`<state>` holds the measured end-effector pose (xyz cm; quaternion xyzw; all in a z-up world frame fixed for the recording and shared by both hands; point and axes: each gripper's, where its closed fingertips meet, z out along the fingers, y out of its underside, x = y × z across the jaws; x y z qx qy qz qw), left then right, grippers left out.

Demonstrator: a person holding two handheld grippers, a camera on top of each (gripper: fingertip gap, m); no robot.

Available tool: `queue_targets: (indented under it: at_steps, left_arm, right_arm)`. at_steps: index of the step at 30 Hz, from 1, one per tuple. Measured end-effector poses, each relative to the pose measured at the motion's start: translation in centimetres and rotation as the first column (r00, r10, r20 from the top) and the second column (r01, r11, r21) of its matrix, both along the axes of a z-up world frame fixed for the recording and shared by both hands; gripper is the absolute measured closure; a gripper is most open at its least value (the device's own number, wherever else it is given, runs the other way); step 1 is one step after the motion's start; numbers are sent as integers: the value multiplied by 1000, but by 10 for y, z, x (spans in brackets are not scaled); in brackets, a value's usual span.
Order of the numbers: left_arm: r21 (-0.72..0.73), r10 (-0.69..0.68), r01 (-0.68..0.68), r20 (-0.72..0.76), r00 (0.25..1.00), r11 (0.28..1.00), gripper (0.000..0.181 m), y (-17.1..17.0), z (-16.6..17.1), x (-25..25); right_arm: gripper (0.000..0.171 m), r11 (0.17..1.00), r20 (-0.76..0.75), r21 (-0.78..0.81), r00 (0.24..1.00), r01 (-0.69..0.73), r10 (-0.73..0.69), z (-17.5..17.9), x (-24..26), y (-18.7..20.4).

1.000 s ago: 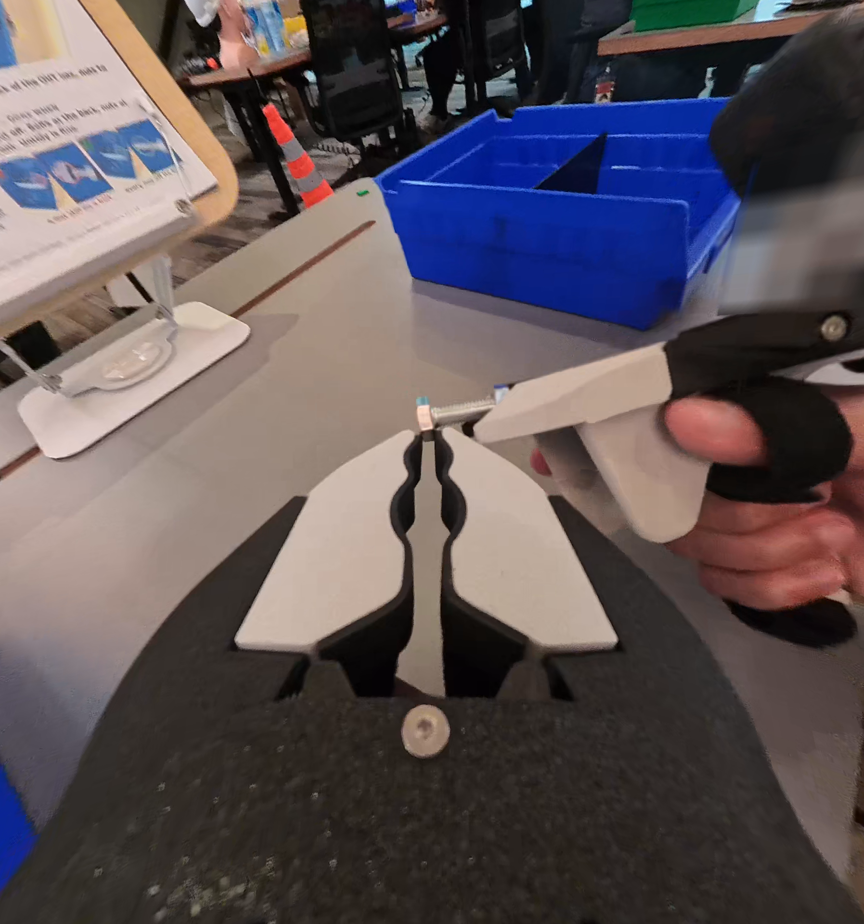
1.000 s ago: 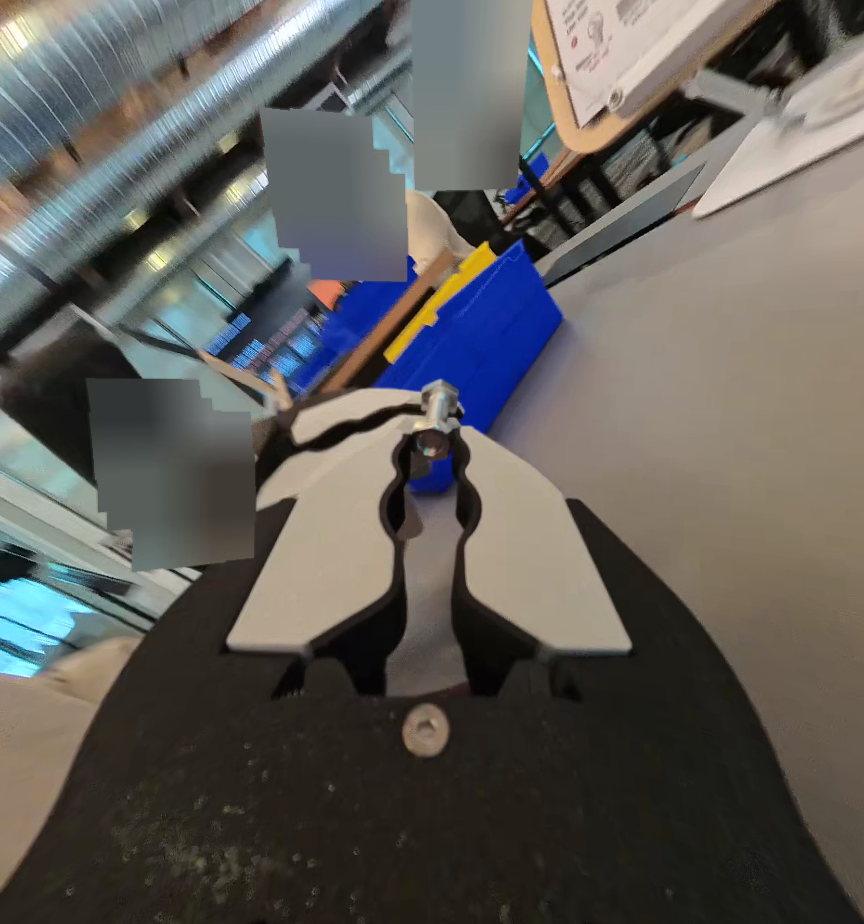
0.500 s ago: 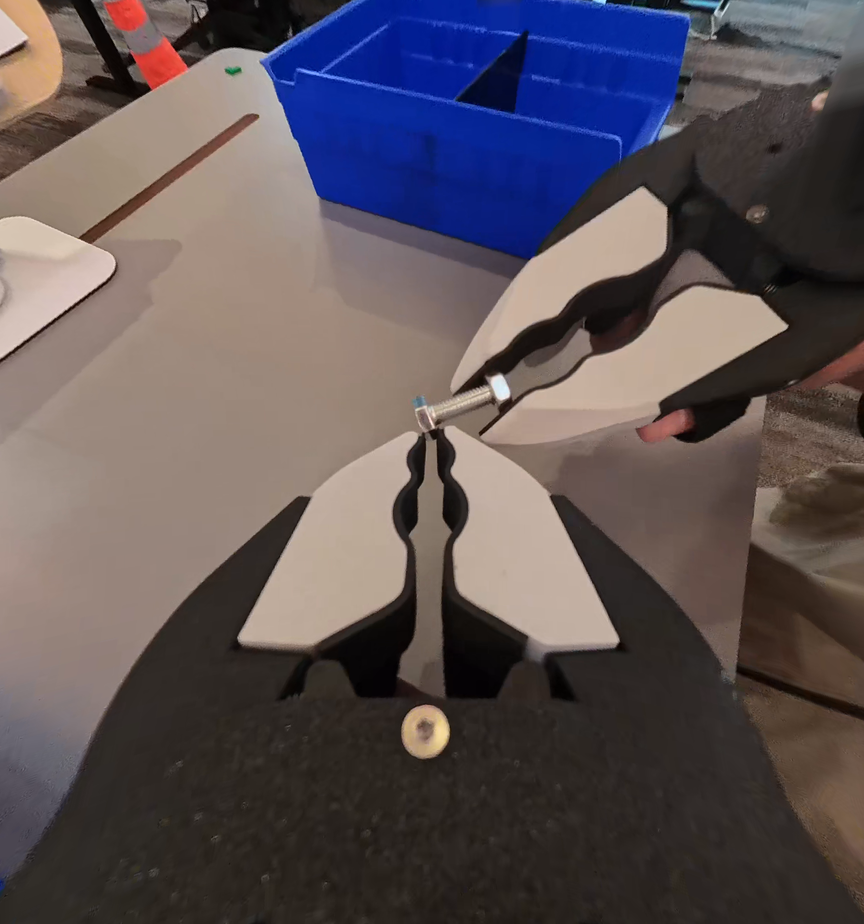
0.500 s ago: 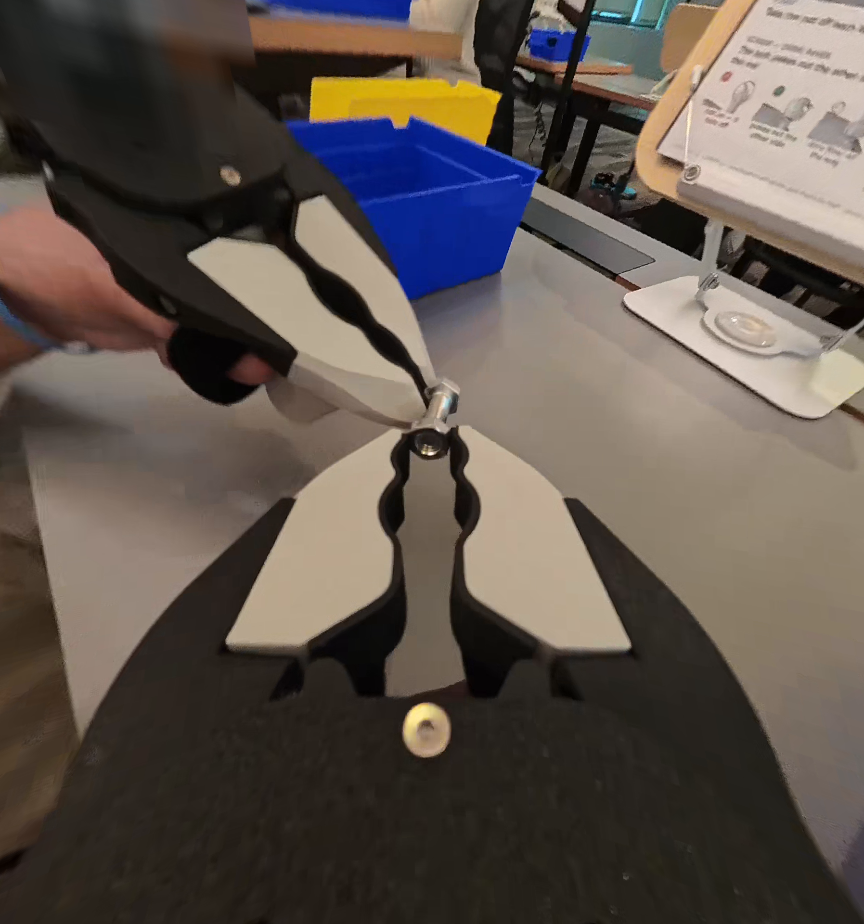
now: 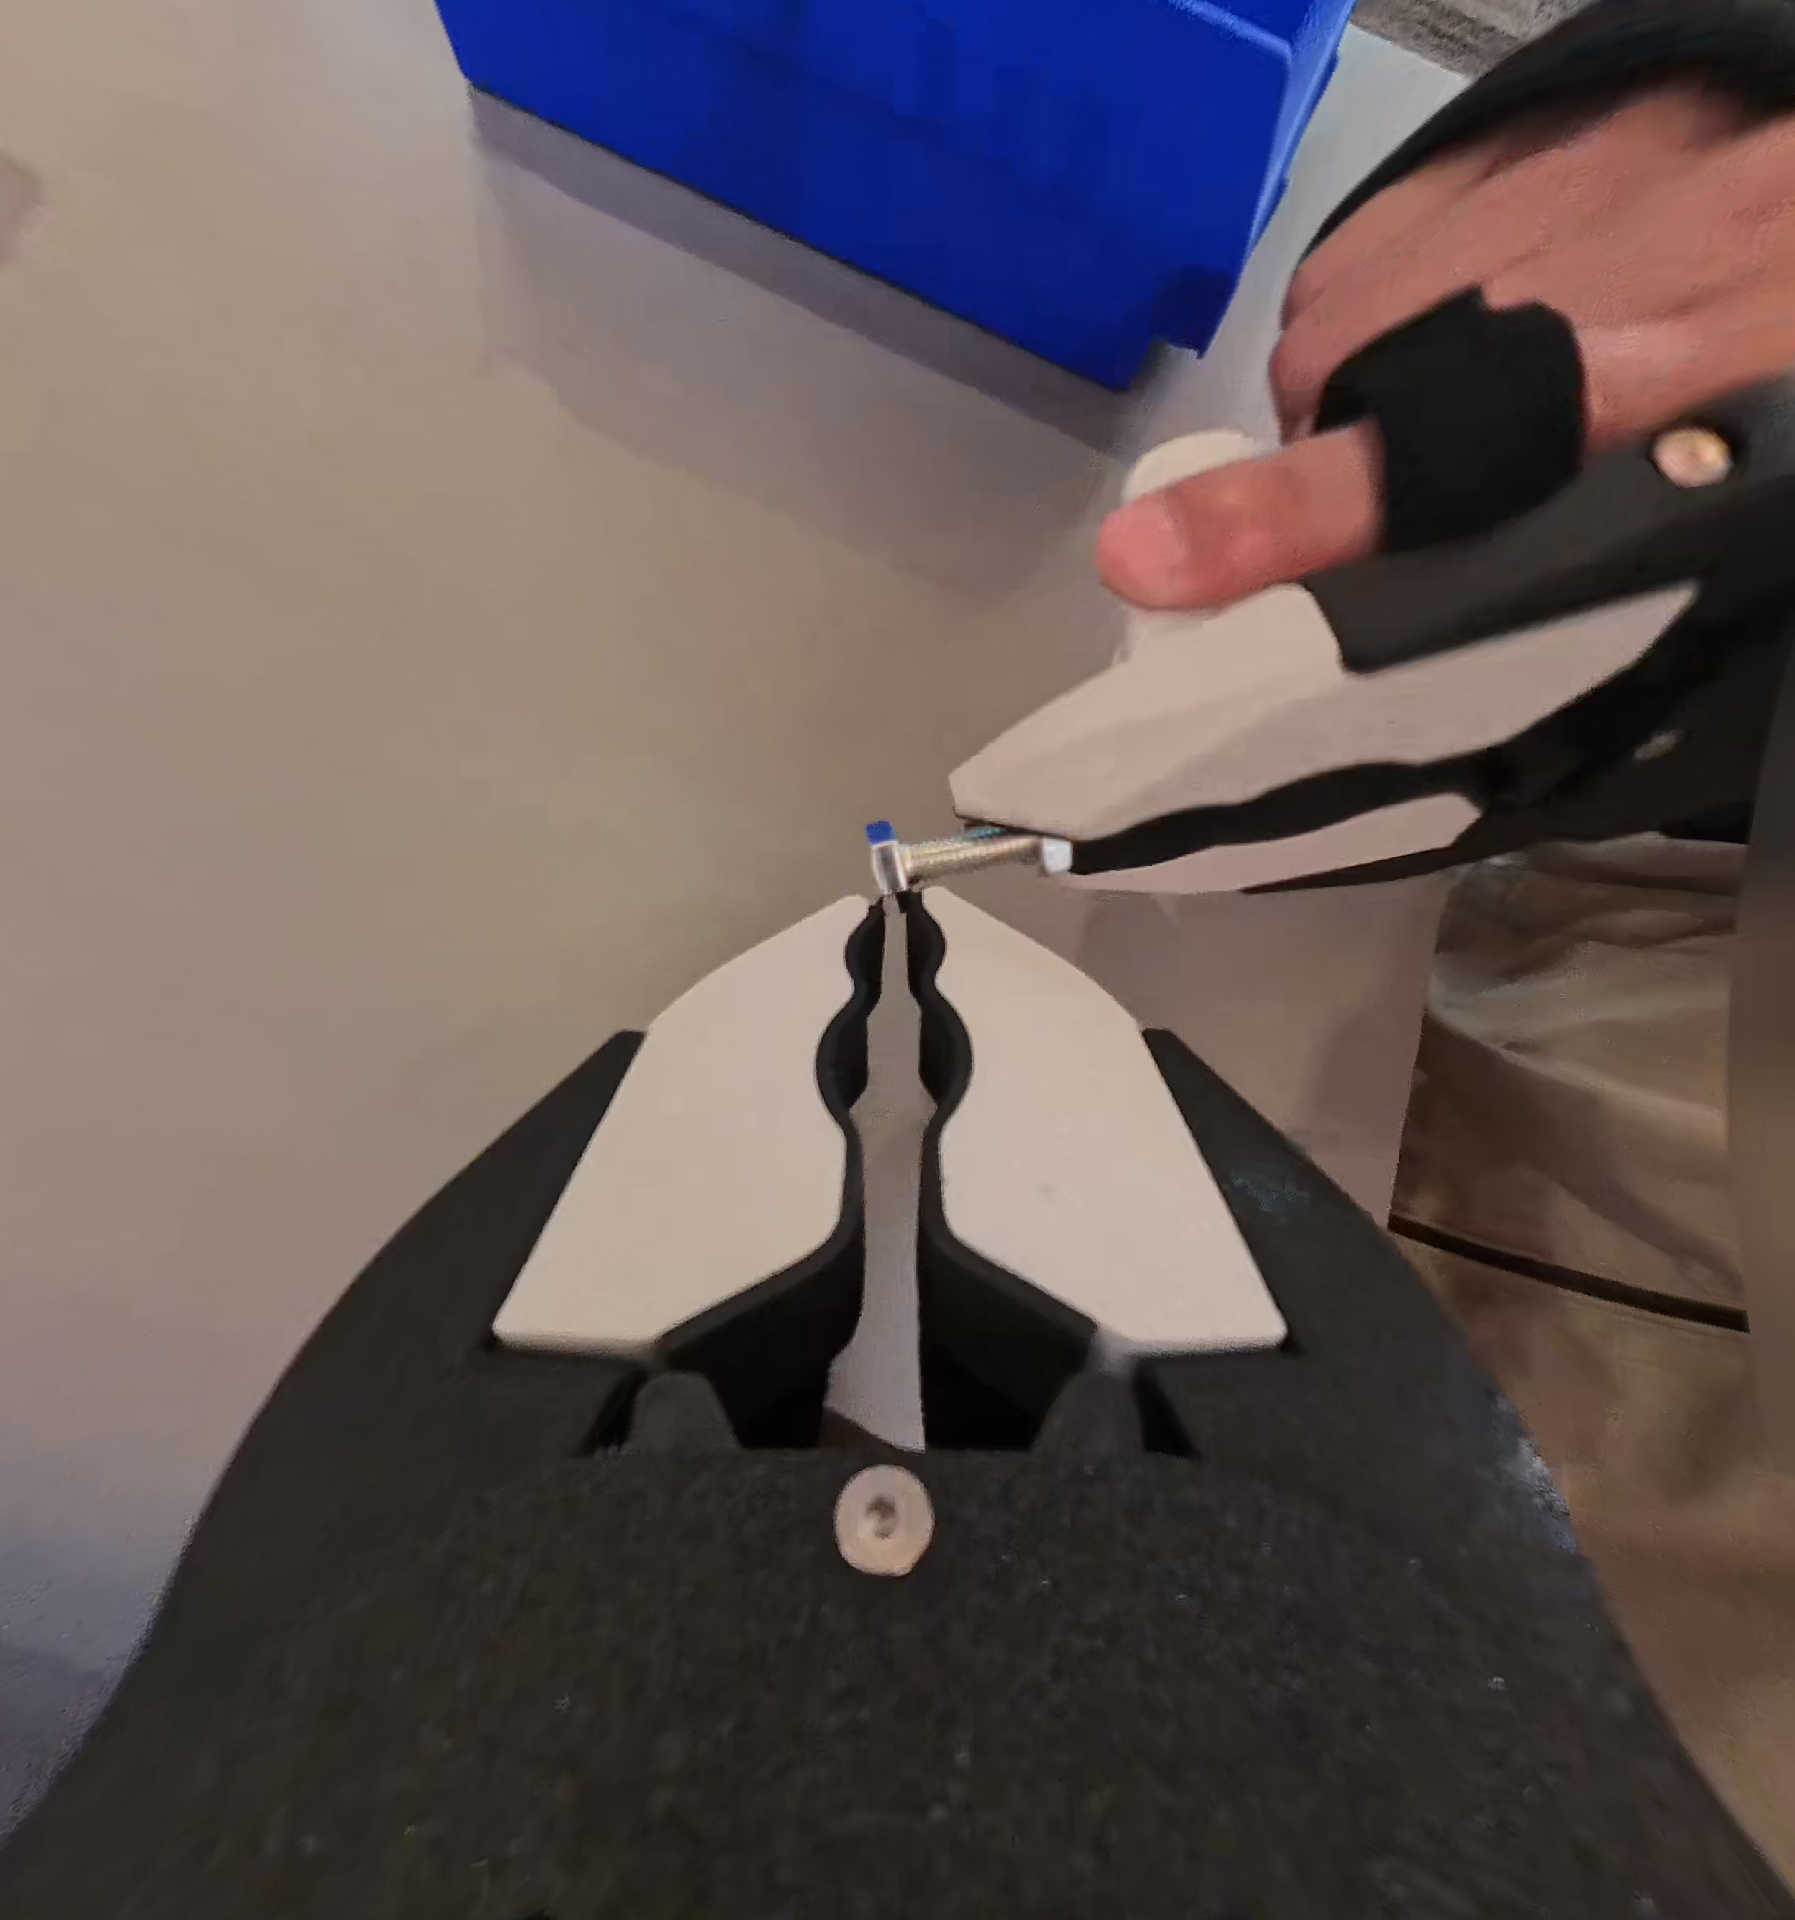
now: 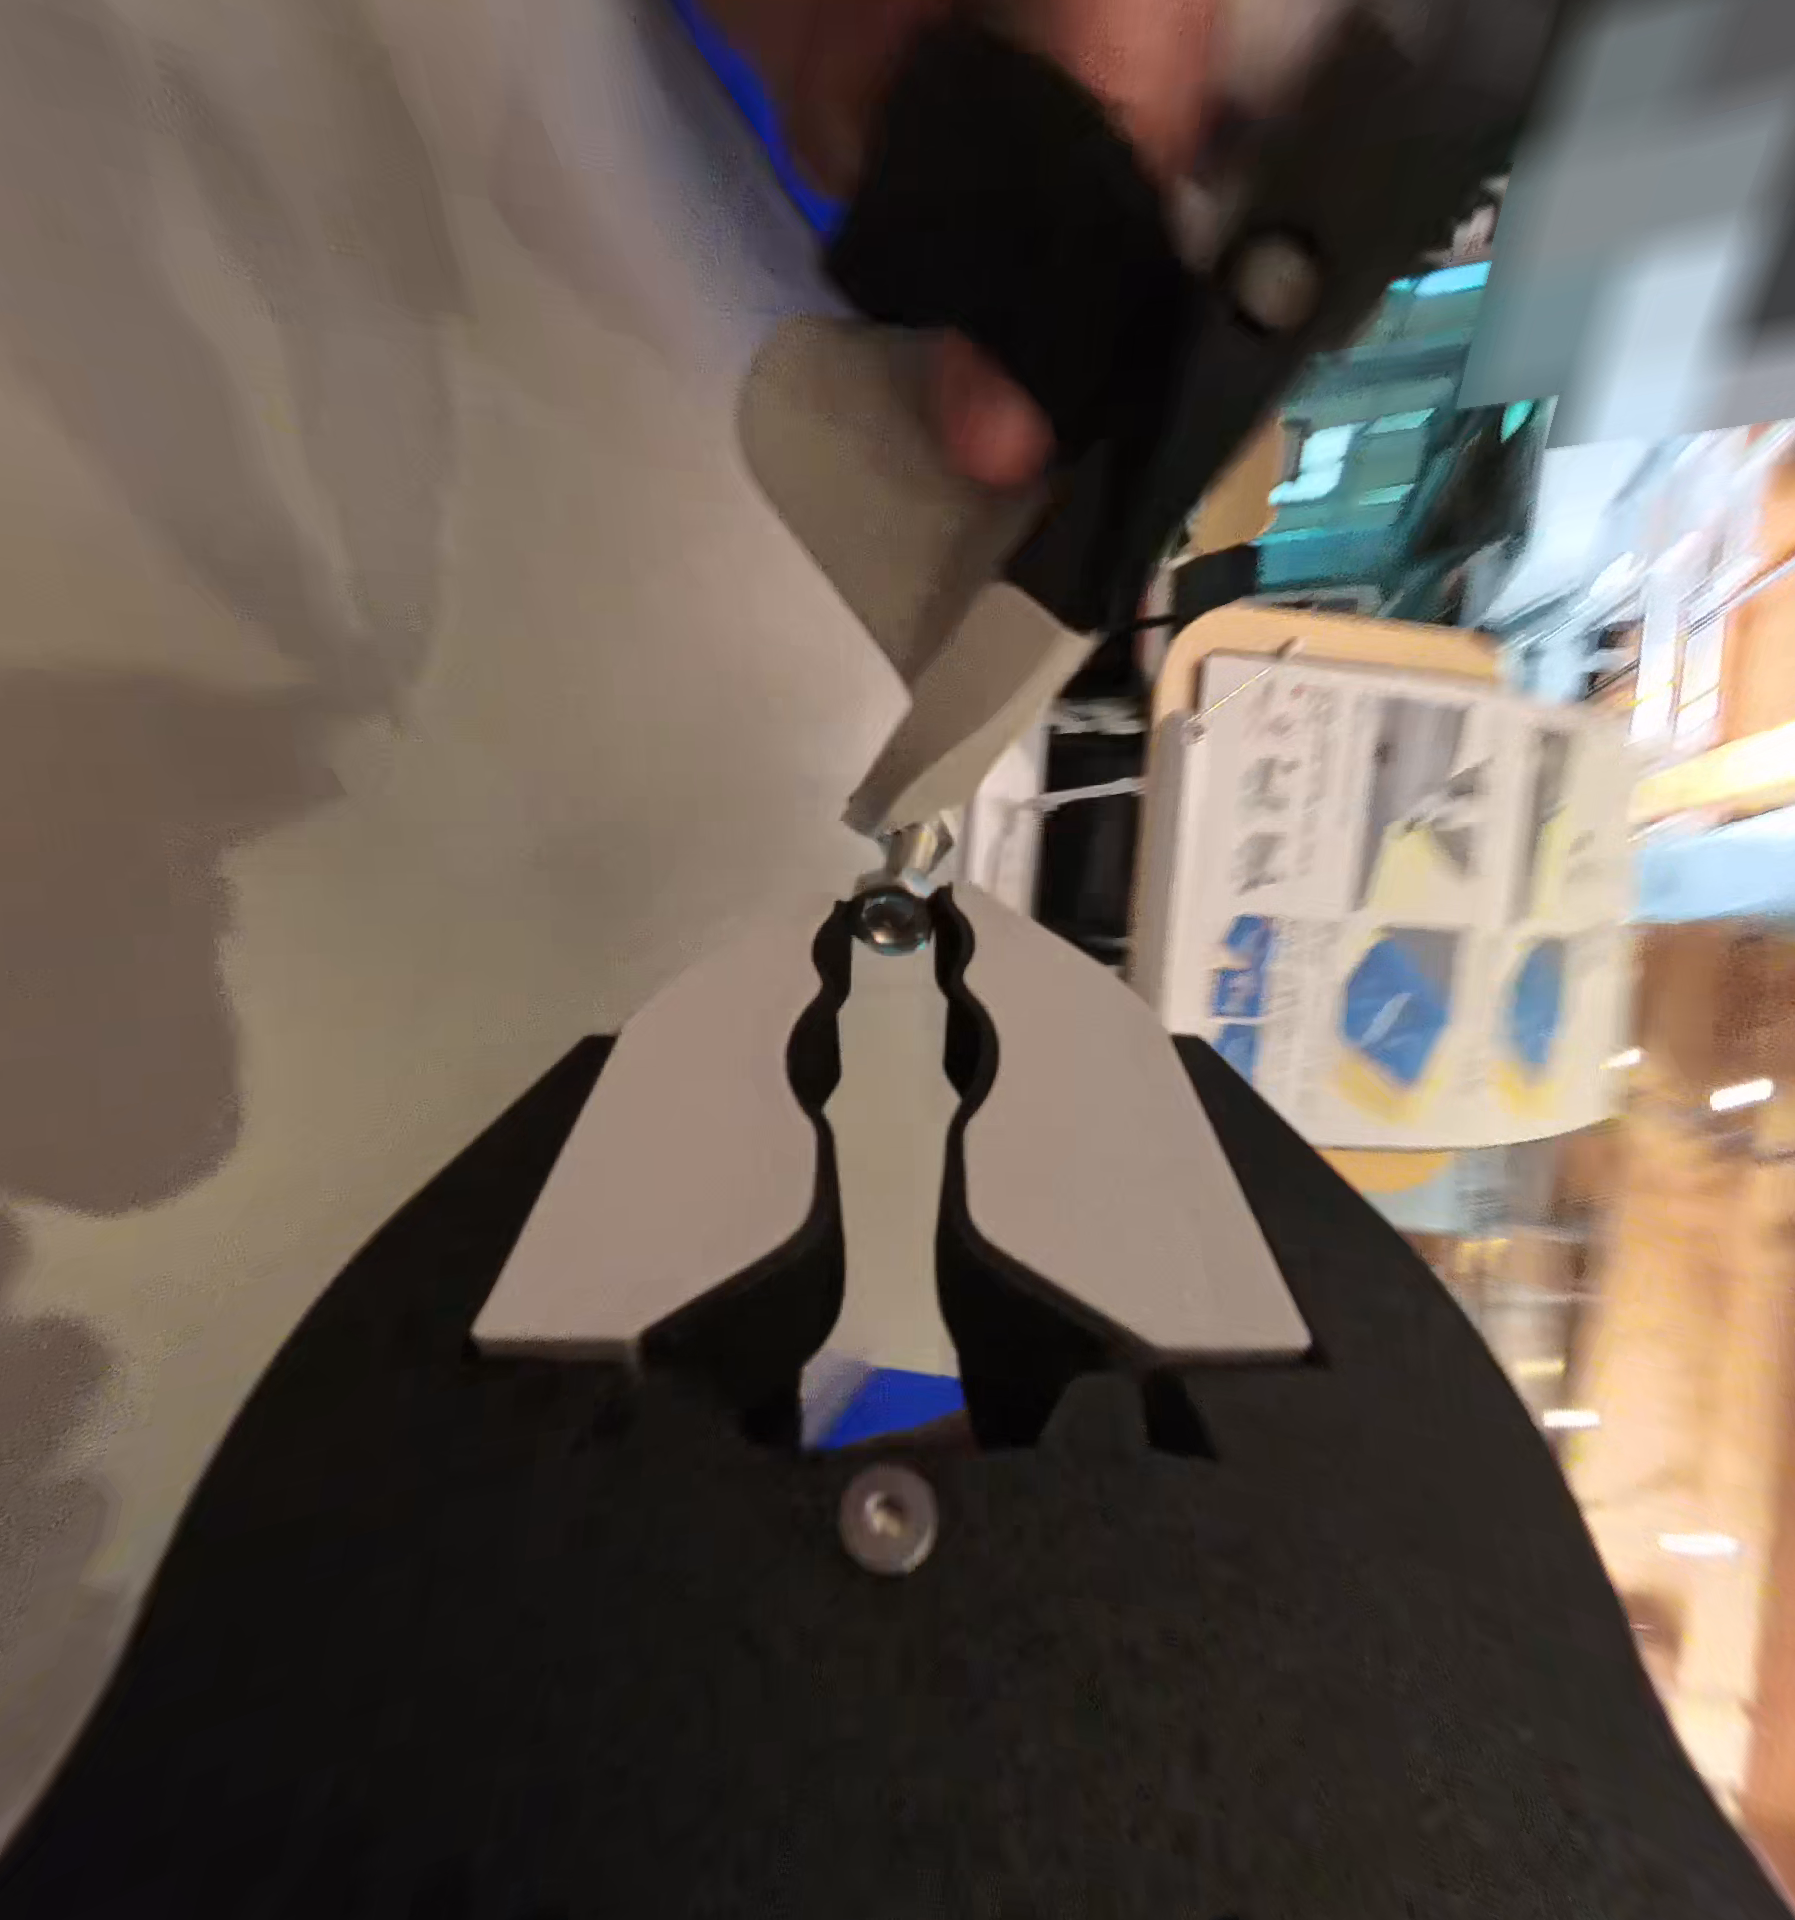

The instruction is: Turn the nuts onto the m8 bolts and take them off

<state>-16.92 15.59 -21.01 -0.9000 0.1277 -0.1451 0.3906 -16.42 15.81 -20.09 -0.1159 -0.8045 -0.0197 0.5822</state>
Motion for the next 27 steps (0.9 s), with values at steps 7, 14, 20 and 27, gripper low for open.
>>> queue_targets:
  at_steps: [7,14,20,27]
  left_arm:
    - [46,37,-38,21,999,998,178,6,2,-2]
    - [197,111,-117,41,993,973,178,11,16,-11]
    - [414,216,-164,-83,973,896,177,10,34,-21]
    - [529,307,-144,-235,922,836,178,6,47,-19]
  right_arm:
    - [155,999,-88,47,996,-24,28,6,-2,1]
    - [137,883,-152,-470,983,19,-102,25,6,7]
    - [144,-236,-97,-962,977,-141,-189,51,12,-7]
    - [140,-799,-24,-569,974,-197,-223,41,3,-8]
